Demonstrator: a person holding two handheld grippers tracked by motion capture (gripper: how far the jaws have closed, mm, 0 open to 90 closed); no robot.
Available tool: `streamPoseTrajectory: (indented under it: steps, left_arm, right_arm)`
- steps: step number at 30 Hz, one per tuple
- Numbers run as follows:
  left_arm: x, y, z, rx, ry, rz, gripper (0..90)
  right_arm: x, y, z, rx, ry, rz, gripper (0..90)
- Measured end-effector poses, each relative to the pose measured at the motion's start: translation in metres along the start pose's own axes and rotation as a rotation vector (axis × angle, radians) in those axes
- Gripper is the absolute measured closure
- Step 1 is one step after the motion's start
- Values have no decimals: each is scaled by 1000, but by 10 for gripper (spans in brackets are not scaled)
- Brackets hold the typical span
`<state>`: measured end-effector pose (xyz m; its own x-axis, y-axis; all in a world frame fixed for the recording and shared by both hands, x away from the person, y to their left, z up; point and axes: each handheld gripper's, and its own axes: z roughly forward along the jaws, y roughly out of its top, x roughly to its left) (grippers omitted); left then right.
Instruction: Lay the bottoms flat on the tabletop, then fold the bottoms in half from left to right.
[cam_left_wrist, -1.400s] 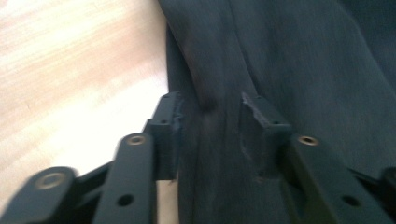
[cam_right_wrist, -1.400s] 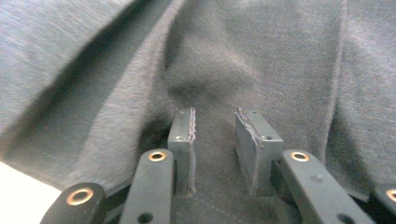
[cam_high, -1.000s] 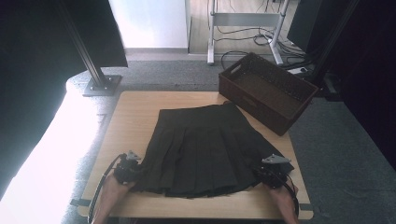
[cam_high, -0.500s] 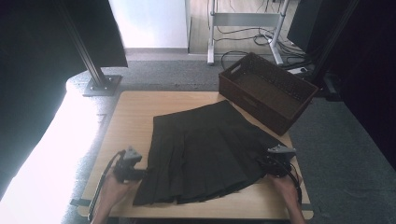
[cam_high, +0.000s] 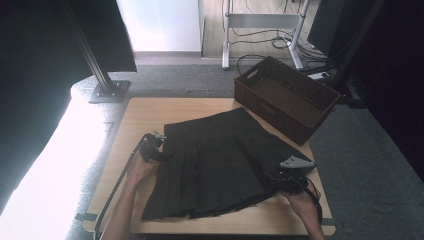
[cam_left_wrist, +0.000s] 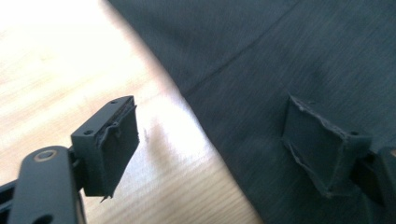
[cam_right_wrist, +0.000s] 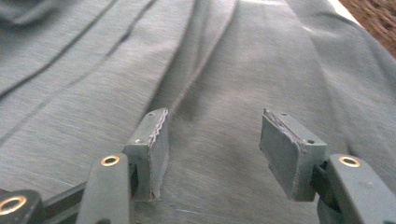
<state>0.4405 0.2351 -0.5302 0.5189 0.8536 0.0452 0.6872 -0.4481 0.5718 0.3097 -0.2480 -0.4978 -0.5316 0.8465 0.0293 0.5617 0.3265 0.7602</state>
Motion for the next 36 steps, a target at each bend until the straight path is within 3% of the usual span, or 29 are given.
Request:
streamPoseTrajectory:
  steps: [2, 3, 7, 10, 14, 16, 18, 21, 25, 31, 33, 36]
  left_arm:
    - [3, -10, -2, -23, -40, -67, 198]
    - [2, -16, -4, -47, -33, -73, 197]
    - [-8, -34, -16, -51, -27, -80, 199]
    - [-20, -48, -27, -45, -32, -71, 199]
    - [-26, -57, -39, -16, -52, -8, 180]
    - [-24, -52, -43, -23, -8, 25, 142]
    - [-19, -43, -46, -43, 20, 31, 146]
    - [-10, -24, -42, -61, -16, 23, 147]
    - [0, -2, -26, -48, -27, 39, 148]
    - [13, 7, 5, 23, -16, 6, 138]
    - [17, 6, 9, 13, -38, -20, 98]
    - [24, 5, 14, 0, -37, -55, 38]
  right_arm:
    - [4, 2, 1, -4, 13, -2, 396]
    - [5, 2, 2, -4, 21, -6, 395]
    - [13, 5, 3, 2, 36, -27, 392]
    - [18, 9, 3, -5, 43, -39, 382]
    - [23, 14, 2, -7, 53, -56, 347]
    - [26, 17, 3, -8, 65, -59, 322]
    - [31, 21, 4, -16, 84, -67, 298]
    - [41, 25, 8, -25, 125, -87, 261]
    - [59, 29, 15, -27, 192, -110, 212]
    - [88, 32, 27, -9, 287, -179, 130]
    - [99, 32, 30, -1, 311, -208, 125]
    - [115, 33, 37, 19, 345, -242, 121]
